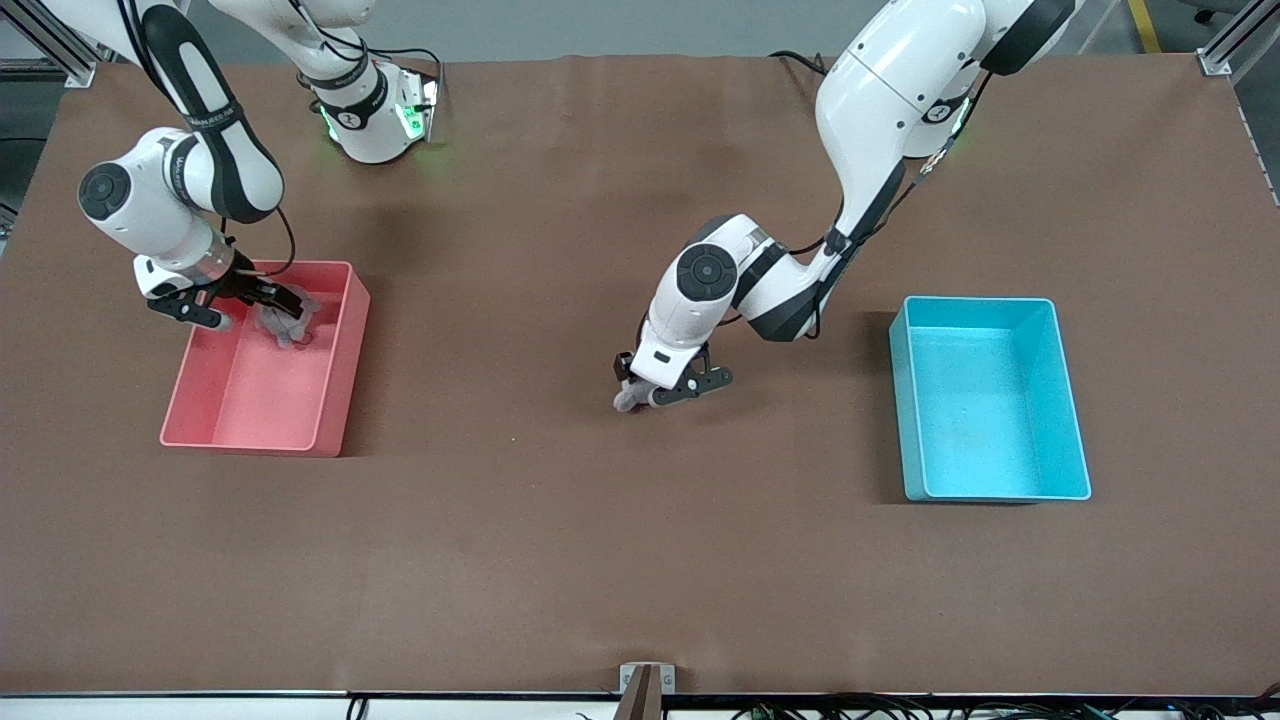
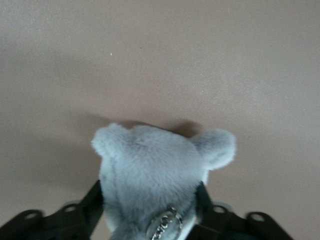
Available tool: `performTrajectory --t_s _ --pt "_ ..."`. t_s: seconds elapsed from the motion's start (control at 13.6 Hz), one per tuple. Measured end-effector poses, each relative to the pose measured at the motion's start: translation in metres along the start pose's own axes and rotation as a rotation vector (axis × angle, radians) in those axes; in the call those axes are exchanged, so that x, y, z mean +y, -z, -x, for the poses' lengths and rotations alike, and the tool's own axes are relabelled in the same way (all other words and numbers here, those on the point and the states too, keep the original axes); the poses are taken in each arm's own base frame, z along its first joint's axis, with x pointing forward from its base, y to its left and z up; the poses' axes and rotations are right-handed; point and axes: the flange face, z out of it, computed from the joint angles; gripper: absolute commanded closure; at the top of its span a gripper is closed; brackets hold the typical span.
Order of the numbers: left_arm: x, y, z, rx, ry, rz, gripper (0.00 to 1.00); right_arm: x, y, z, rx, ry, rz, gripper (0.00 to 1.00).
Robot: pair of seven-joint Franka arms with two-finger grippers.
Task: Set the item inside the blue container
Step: 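Carry the toy over the blue box with the left gripper while the right gripper lifts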
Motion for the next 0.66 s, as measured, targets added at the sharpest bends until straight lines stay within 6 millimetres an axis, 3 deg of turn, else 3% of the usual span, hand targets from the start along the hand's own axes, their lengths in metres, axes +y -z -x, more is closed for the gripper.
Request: performTrajectory --t_s 0.15,0.44,0.52,0.66 --pt "0.001 0.001 0.001 0.0 0.027 0.002 0.86 0.0 -0.004 0.001 -0.007 0.0 0.001 0.23" --pt "0.003 0.013 -0.008 0.01 0.049 0.01 0.89 0.0 -0.005 0.001 -0.011 0.001 0.002 0.67" --pt "0.002 0.025 -0.014 0.008 0.055 -0.01 0.89 0.0 -0.005 0.001 -0.01 0.001 0.002 0.75" --pt "-0.006 0.071 -0.033 0.007 0.054 -0.064 0.89 -0.001 -0.005 0.001 -0.008 0.001 0.002 0.88"
